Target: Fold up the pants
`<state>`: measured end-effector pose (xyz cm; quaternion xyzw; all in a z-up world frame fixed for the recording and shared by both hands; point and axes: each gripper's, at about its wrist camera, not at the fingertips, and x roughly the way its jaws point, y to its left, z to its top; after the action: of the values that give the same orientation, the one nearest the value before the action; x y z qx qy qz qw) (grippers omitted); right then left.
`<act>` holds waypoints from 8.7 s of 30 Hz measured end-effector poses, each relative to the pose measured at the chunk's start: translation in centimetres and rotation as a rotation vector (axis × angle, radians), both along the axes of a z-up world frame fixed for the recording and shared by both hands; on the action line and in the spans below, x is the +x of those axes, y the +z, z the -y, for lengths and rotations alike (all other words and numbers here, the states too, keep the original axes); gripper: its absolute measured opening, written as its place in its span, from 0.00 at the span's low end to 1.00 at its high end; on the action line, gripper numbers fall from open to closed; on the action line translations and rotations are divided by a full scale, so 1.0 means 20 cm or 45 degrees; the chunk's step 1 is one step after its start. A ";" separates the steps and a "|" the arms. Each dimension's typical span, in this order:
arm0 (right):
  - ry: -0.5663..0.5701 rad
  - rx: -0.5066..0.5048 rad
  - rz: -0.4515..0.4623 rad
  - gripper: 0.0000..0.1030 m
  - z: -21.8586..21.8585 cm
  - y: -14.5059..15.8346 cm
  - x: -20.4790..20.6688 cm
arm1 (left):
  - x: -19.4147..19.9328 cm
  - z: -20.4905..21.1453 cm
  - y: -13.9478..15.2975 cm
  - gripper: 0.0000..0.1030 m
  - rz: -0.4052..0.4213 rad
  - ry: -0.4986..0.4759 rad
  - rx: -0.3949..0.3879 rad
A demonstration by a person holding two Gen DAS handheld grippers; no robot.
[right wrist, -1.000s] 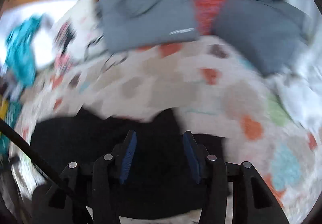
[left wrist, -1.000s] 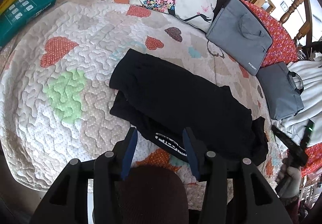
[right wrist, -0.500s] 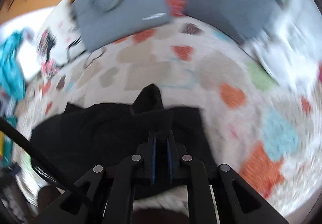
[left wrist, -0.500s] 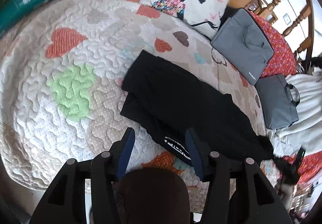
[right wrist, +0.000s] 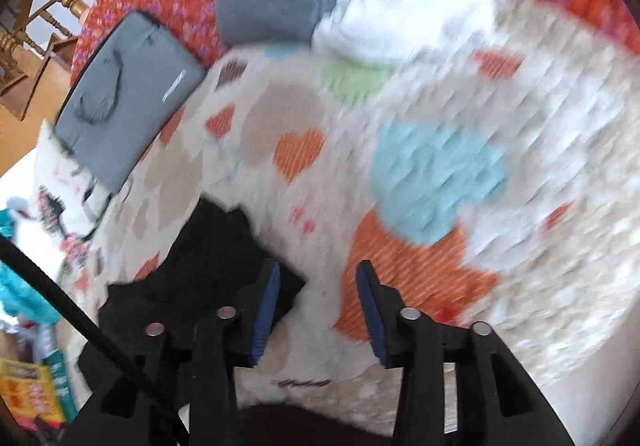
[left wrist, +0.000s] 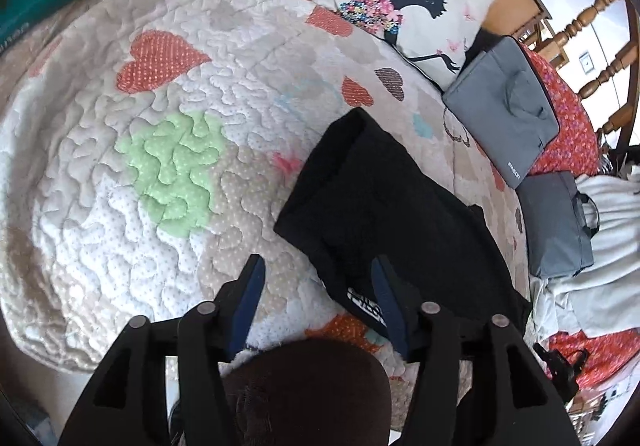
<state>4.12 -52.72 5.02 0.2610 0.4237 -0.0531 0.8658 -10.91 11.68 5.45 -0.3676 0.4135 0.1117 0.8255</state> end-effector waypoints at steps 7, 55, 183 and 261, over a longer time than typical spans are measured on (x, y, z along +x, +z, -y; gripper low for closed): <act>0.332 -0.080 0.062 0.51 -0.34 0.15 0.12 | 0.27 -0.07 -0.14 0.56 -0.040 -0.099 0.074; 1.282 -0.224 -0.036 0.44 -1.91 0.06 0.61 | 0.06 -0.14 0.06 0.45 0.084 -0.099 -0.011; 1.118 0.322 0.091 0.16 -1.10 -0.02 0.34 | 1.22 1.47 0.12 0.18 -0.010 -0.932 -0.065; 1.336 -0.001 -0.225 0.57 -1.96 0.06 0.31 | -0.11 -0.11 -0.02 0.60 0.305 0.208 -0.477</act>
<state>10.24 -13.61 6.26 0.0082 0.5687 0.3651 0.7370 -13.11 13.85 4.95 -0.5574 0.2950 0.0552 0.7741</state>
